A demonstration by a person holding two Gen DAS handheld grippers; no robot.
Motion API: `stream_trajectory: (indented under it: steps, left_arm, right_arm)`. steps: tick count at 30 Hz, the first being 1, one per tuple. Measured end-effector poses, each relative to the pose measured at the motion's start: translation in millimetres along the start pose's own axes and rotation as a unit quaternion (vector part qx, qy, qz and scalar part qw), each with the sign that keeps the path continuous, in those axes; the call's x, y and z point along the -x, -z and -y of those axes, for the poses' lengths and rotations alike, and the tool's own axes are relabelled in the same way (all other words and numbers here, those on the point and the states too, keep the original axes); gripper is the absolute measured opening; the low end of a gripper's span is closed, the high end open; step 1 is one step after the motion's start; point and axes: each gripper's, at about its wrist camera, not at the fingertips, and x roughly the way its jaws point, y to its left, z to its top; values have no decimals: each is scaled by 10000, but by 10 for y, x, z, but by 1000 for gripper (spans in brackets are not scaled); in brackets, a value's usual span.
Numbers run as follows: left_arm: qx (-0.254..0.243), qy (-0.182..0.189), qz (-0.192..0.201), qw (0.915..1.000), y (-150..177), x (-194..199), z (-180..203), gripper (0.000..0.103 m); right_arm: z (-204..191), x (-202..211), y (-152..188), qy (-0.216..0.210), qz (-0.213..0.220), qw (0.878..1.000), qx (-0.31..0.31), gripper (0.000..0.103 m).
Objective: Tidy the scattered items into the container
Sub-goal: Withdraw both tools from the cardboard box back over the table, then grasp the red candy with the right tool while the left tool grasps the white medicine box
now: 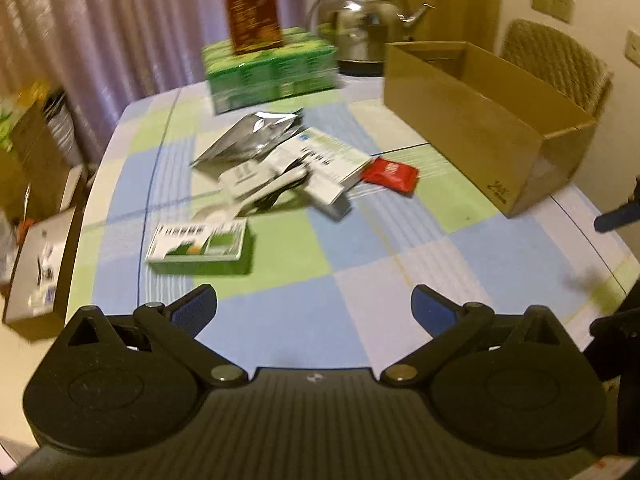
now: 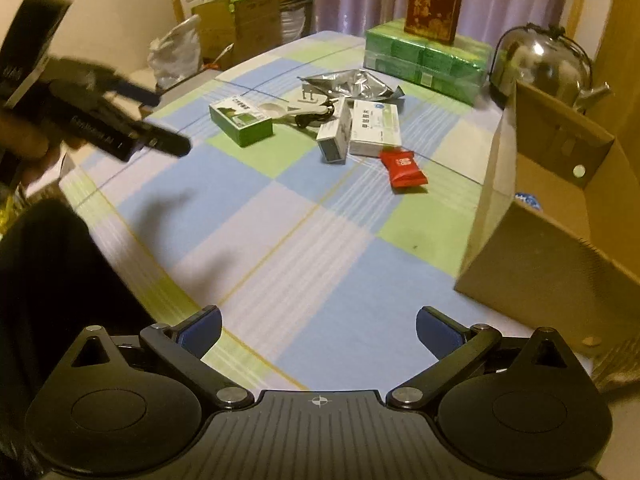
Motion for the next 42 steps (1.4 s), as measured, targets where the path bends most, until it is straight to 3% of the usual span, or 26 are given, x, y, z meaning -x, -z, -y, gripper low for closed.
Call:
stream_trajectory:
  steps: [10, 23, 30, 31, 33, 42]
  left_arm:
    - [538, 67, -69, 9985, 226, -41, -142, 102]
    - [582, 96, -222, 9980, 264, -255, -229, 102]
    - [596, 99, -251, 9979, 186, -428, -256, 102]
    - [604, 99, -248, 9978, 173, -455, -261, 102]
    - [623, 97, -249, 9977, 142, -511, -272, 102]
    - [597, 143, -180, 9980, -63, -800, -238, 102]
  right_arm:
    - [32, -153, -150, 77, 155, 9989, -430, 101]
    - [148, -459, -346, 138, 186, 9983, -540, 101]
    - [250, -690, -549, 383, 240, 9982, -387, 100]
    - [268, -733, -587, 412, 244, 9982, -369, 99]
    - [305, -835, -668, 438, 253, 9983, -276, 89]
    - [537, -1250, -1016, 700, 339, 9969, 101, 79]
